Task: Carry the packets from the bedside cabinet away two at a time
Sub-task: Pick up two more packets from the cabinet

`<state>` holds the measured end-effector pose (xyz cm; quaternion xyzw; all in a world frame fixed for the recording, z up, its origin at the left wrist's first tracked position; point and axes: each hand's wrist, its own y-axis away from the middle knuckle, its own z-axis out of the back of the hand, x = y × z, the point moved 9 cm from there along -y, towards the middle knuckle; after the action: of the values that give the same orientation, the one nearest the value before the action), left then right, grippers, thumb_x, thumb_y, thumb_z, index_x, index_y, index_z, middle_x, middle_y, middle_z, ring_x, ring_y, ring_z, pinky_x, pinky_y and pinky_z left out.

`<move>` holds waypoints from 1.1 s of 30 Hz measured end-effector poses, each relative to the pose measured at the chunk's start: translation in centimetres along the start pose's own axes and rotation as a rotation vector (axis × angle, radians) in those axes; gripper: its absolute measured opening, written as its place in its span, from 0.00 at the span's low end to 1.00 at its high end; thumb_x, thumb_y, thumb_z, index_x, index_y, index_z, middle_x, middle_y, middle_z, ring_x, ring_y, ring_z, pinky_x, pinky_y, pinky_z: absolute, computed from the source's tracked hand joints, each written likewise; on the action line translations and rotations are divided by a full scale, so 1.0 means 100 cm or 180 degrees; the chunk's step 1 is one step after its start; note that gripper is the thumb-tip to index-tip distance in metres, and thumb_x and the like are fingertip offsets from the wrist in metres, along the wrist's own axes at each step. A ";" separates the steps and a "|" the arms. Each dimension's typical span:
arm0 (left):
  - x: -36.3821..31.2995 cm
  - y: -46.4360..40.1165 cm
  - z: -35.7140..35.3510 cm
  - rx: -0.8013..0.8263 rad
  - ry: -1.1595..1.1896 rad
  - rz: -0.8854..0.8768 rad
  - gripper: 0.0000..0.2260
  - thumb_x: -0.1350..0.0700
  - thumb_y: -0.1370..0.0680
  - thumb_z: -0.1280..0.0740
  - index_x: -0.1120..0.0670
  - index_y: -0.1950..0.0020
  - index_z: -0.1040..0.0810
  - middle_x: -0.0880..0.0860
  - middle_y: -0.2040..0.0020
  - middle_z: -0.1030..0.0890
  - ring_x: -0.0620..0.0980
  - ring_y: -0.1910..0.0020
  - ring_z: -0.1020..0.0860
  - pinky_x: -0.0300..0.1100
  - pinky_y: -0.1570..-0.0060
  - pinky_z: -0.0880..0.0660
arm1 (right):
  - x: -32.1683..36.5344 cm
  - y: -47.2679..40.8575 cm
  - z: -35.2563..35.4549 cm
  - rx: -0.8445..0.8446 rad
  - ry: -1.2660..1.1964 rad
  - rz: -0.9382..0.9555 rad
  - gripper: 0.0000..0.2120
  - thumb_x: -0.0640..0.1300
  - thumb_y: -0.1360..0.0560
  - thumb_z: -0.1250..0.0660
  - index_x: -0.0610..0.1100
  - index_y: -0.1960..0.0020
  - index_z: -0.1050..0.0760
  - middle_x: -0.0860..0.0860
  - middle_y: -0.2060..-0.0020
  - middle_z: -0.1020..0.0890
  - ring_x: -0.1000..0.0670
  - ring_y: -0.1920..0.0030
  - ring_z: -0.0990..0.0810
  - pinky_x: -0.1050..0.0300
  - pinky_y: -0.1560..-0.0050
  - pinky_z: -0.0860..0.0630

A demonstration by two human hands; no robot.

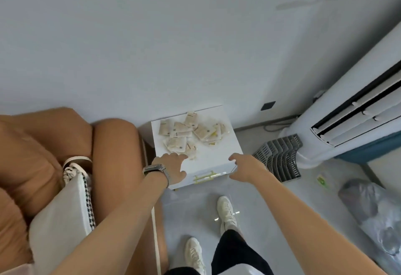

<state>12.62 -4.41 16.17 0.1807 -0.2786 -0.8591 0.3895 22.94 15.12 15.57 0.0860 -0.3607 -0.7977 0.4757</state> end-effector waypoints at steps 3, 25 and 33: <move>0.011 -0.042 0.011 -0.0016 0.0129 0.0158 0.26 0.46 0.21 0.42 0.44 0.23 0.42 0.50 0.28 0.31 0.53 0.33 0.29 0.49 0.41 0.28 | 0.014 -0.054 0.021 0.0036 0.0021 0.0209 0.28 0.48 0.27 0.33 0.56 0.29 0.36 0.53 0.38 0.24 0.49 0.38 0.25 0.52 0.45 0.23; 0.057 -0.290 -0.140 0.0080 0.2231 0.0838 0.19 0.51 0.19 0.42 0.46 0.27 0.33 0.48 0.32 0.28 0.49 0.33 0.29 0.48 0.37 0.28 | 0.037 -0.362 -0.066 -0.0442 -0.0496 0.0678 0.19 0.42 0.23 0.37 0.49 0.33 0.29 0.53 0.36 0.26 0.49 0.34 0.32 0.54 0.44 0.25; 0.076 -0.327 -0.141 -0.0073 0.2617 0.0865 0.18 0.53 0.19 0.41 0.51 0.29 0.30 0.51 0.35 0.26 0.48 0.36 0.27 0.42 0.41 0.29 | 0.053 -0.423 -0.056 -0.0564 0.0088 0.0219 0.37 0.59 0.28 0.30 0.47 0.26 0.40 0.48 0.32 0.33 0.44 0.32 0.34 0.48 0.33 0.37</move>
<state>-3.32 2.66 -15.81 0.4652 -0.1120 -0.6596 0.5796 -6.73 20.15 -15.20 0.0421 -0.2849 -0.8084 0.5134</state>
